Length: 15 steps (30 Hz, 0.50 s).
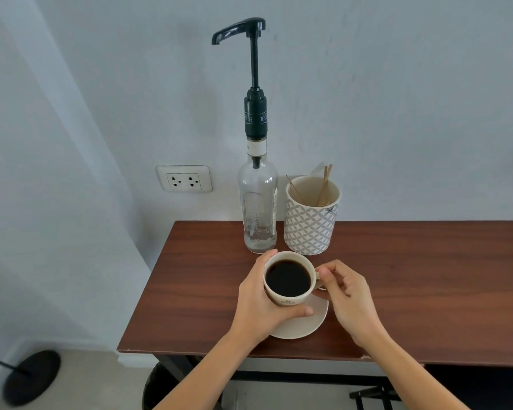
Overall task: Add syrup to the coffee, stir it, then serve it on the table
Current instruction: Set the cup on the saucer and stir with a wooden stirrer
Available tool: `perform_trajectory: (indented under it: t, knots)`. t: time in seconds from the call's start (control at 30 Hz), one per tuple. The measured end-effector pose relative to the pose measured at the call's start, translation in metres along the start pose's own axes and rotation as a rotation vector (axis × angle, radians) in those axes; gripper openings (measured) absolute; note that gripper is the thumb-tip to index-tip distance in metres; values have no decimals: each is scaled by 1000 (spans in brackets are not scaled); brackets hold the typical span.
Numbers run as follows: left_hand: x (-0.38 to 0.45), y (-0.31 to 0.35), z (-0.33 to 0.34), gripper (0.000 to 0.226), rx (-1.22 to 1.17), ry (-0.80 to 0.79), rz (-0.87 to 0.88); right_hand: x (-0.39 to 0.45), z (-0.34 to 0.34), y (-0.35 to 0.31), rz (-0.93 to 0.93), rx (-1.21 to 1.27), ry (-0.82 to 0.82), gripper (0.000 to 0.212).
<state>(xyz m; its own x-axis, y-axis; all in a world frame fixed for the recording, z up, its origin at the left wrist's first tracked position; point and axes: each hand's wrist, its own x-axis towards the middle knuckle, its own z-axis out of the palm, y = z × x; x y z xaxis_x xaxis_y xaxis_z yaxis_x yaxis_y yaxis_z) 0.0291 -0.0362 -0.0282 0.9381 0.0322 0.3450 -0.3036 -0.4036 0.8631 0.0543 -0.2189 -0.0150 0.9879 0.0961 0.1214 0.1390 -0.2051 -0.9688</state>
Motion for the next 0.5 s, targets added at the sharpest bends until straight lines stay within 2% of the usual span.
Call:
perform_trajectory:
  t: [0.27, 0.4, 0.5]
  knots:
    - [-2, 0, -4, 120, 63, -58, -77, -2, -2, -7, -18, -65, 25, 19]
    - [-7, 1, -10, 113, 124, -99, -121, 20, -17, -41, -128, -79, 243, 10]
    - [-9, -2, -11, 108, 105, -88, -164, 57, -29, -80, -311, -290, 329, 25]
